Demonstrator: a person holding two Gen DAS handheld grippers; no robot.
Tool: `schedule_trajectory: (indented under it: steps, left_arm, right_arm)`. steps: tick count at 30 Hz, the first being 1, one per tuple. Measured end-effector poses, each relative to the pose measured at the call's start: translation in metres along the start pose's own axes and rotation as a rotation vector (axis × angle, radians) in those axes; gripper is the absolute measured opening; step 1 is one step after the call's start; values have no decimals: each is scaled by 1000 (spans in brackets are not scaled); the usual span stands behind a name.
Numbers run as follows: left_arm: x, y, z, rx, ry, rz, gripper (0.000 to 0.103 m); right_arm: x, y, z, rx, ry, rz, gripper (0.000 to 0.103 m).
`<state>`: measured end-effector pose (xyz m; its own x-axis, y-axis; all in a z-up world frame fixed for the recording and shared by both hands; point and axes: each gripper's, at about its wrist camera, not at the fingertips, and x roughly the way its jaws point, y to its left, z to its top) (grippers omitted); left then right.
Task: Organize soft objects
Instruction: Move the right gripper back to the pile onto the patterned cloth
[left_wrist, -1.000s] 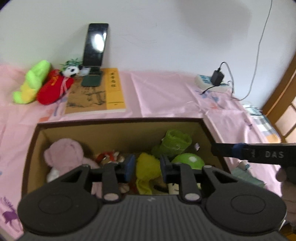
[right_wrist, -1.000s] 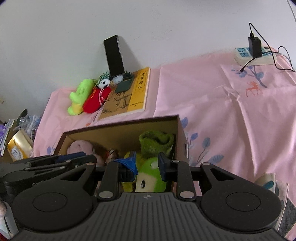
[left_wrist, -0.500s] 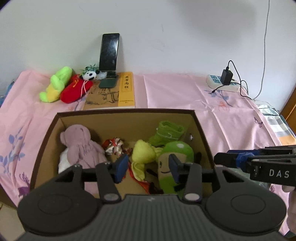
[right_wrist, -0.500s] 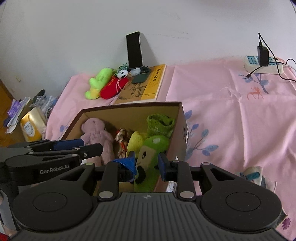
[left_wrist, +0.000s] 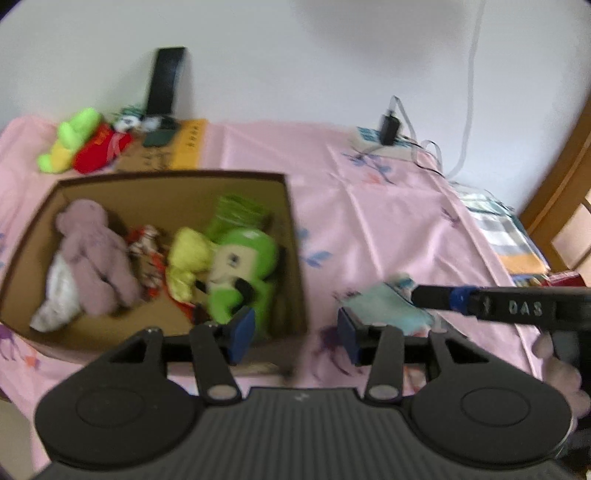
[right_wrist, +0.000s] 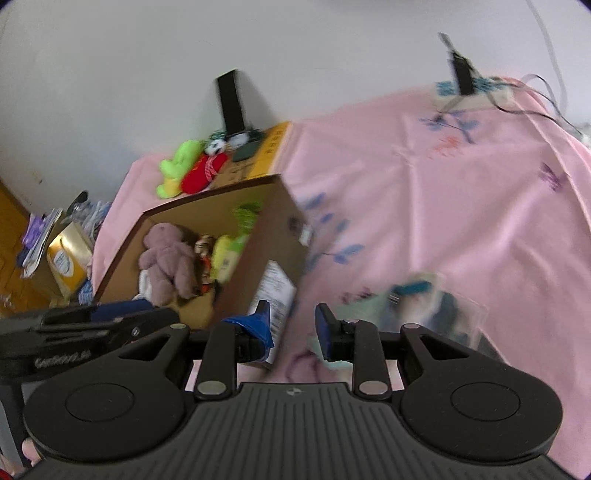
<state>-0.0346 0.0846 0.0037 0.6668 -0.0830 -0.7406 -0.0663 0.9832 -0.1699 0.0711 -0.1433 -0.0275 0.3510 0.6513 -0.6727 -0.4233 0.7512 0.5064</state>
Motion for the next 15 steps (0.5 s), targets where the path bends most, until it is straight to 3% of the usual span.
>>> schedule_trajectory:
  steps: [15]
  left_arm:
    - [54, -74, -42, 114, 119, -257, 53]
  right_arm:
    - [-21, -87, -34, 190, 29, -87, 10]
